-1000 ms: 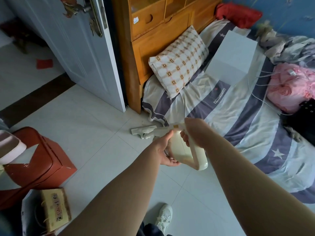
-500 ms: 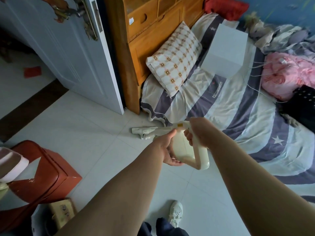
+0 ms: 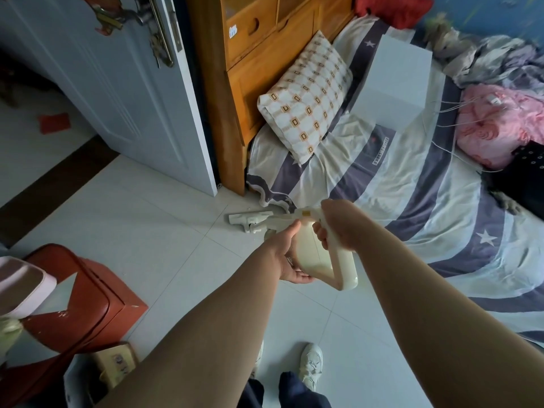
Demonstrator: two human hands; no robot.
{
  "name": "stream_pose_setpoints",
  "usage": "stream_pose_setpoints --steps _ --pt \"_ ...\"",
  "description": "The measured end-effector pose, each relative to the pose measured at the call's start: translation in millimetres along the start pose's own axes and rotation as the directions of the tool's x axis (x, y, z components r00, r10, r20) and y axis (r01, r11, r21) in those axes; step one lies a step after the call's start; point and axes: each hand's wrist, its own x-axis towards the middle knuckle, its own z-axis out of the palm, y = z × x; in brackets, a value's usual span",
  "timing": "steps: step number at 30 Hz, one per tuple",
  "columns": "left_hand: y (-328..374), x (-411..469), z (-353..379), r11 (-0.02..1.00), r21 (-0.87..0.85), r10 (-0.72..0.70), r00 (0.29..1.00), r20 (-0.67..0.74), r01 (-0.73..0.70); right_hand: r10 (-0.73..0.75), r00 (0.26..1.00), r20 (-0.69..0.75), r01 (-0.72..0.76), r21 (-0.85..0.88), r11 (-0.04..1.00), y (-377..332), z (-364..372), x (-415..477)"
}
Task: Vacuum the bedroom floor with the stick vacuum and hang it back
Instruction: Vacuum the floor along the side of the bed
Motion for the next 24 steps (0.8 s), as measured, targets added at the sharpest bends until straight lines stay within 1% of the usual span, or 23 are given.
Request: stream_pose_setpoints --steps 6,12,17,20,24 --pt "5 -3 -2 1.000 0.003 -0.002 1.000 -0.003 0.002 -0.008 1.000 -0.017 0.008 -0.026 1.000 -2 4 3" --pt "12 -15 5 1.000 0.025 0.001 1.000 -0.012 0.000 0.001 0.998 -0.062 0.003 0.068 0.998 -10 1 0" --pt "22 -18 10 0.998 0.053 0.031 0.999 -0.012 -0.030 0.007 0.999 -0.048 -0.002 0.102 0.995 -21 0 -9" --pt "26 -19 10 0.999 0.044 0.033 0.999 -0.014 -0.033 -0.044 0.998 -0.037 0.047 0.081 0.996 -25 4 -12" --pt "32 -19 7 0.998 0.038 0.045 0.999 -0.022 -0.045 -0.021 0.996 -0.090 0.029 0.094 0.995 -28 13 -8"
